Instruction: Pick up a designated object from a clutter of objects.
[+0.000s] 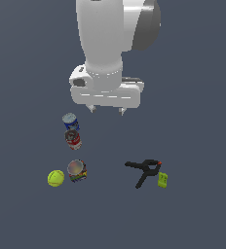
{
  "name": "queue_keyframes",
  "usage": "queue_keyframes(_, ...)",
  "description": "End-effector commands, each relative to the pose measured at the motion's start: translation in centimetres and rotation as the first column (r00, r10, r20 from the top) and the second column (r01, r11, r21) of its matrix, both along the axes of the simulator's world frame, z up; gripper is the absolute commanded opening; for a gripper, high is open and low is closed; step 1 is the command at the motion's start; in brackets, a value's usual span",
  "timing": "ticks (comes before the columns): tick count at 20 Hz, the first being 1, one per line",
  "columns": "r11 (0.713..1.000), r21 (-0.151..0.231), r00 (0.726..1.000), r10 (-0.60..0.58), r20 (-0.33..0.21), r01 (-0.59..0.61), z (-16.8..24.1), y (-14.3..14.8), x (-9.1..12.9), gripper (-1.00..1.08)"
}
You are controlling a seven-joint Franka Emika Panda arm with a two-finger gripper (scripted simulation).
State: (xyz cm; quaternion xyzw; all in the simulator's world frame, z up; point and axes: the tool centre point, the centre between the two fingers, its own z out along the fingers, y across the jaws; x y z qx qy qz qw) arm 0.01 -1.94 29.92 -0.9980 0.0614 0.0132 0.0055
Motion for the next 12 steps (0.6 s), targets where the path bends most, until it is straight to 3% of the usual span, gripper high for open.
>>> queue_keyframes(1, 1.000, -0.001, 1.000, -0.028, 0.000, 0.028, -0.5, 0.4, 0.4, 1.00)
queue_keyframes(12, 0.975, -0.008, 0.975, -0.224, 0.003, 0.224, -3.9, 3.1, 3.4, 1.00)
